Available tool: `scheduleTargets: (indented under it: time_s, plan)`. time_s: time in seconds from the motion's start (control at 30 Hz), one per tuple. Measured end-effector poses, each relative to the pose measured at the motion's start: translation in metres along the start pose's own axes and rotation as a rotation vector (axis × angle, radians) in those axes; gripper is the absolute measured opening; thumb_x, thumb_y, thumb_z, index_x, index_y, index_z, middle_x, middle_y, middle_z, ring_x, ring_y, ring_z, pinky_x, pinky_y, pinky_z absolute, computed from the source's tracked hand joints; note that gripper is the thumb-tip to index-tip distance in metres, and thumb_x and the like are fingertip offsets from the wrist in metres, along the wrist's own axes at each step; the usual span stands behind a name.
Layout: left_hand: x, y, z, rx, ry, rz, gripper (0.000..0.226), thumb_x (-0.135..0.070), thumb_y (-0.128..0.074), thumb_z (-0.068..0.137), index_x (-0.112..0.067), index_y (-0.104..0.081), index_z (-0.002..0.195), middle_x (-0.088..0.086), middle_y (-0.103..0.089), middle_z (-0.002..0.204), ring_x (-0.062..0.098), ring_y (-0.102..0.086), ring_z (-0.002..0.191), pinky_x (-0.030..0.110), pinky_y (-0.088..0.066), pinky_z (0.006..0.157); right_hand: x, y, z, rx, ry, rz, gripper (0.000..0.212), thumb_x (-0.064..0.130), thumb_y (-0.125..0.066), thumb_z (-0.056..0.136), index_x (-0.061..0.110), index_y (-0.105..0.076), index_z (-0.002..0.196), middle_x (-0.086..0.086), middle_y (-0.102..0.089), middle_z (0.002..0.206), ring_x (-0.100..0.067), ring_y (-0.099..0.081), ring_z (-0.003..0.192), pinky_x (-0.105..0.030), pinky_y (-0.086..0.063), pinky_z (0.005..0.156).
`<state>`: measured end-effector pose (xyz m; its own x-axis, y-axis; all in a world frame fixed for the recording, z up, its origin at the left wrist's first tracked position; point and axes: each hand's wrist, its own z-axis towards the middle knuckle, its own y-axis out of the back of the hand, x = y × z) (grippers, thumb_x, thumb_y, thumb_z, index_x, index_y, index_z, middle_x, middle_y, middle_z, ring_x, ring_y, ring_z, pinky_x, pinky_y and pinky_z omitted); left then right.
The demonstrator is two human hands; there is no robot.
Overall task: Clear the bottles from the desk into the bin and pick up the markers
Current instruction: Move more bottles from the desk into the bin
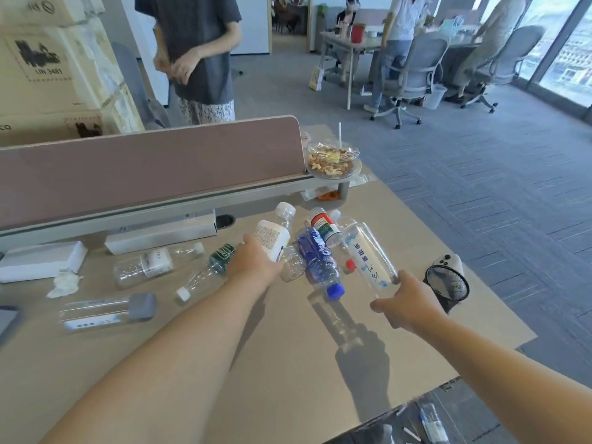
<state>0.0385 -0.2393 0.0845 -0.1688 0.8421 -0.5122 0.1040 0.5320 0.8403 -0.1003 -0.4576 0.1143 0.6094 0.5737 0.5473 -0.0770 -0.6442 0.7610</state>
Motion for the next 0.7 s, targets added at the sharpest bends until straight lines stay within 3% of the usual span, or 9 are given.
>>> scheduleTargets:
  time_s: [0.13,0.23,0.33,0.43,0.57,0.7]
  plan:
    - [-0.066,0.025,-0.016,-0.038,-0.082,-0.074,0.074,-0.036,-0.080,0.069,-0.011,-0.040,0.127,0.010,-0.059,0.123,0.032,-0.060,0.109,0.034,-0.049,0.075,-0.012,0.031,-0.010,-0.051,-0.003,0.101,0.041,0.023,-0.074,0.071,0.015,-0.045,0.099,-0.002,-0.056,0.067,-0.014,-0.052,0.051,-0.023,-0.038,0.046]
    - [-0.122,0.018,-0.041,-0.001,-0.190,-0.036,0.076,-0.038,-0.079,0.071,-0.009,-0.039,0.129,0.011,-0.057,0.127,0.032,-0.058,0.115,0.037,-0.049,0.082,-0.037,0.061,-0.017,-0.076,0.011,0.158,0.042,0.022,-0.072,0.068,0.015,-0.041,0.095,-0.008,-0.062,0.077,-0.021,-0.057,0.052,-0.034,-0.050,0.048]
    - [-0.177,-0.011,-0.075,0.059,-0.304,-0.002,0.080,-0.037,-0.079,0.070,-0.007,-0.037,0.131,0.013,-0.055,0.129,0.033,-0.056,0.117,0.038,-0.048,0.086,-0.079,0.101,-0.029,-0.125,-0.059,0.208,0.039,0.019,-0.070,0.074,0.013,-0.042,0.100,-0.006,-0.057,0.075,-0.019,-0.054,0.054,-0.027,-0.046,0.045]
    - [-0.226,-0.052,-0.121,0.142,-0.405,0.007,0.078,-0.036,-0.077,0.069,-0.010,-0.036,0.131,0.011,-0.055,0.128,0.032,-0.056,0.116,0.037,-0.049,0.089,-0.143,0.142,-0.046,-0.243,-0.163,0.235,0.044,0.023,-0.070,0.070,0.015,-0.044,0.104,-0.003,-0.057,0.080,-0.022,-0.057,0.058,-0.030,-0.050,0.055]
    - [-0.281,-0.119,-0.194,0.288,-0.548,0.024,0.066,-0.034,-0.074,0.073,-0.010,-0.039,0.124,0.009,-0.058,0.118,0.032,-0.059,0.107,0.034,-0.049,0.078,-0.250,0.184,-0.084,-0.361,-0.346,0.296,0.046,0.024,-0.071,0.073,0.017,-0.040,0.106,-0.002,-0.057,0.089,-0.017,-0.056,0.053,-0.023,-0.040,0.043]
    - [-0.319,-0.194,-0.280,0.433,-0.708,0.145,0.068,-0.035,-0.074,0.073,-0.010,-0.037,0.124,0.011,-0.056,0.120,0.032,-0.059,0.108,0.036,-0.050,0.079,-0.362,0.200,-0.141,-0.523,-0.581,0.387,0.050,0.025,-0.072,0.075,0.011,-0.039,0.109,-0.011,-0.061,0.100,-0.021,-0.061,0.063,-0.029,-0.046,0.050]
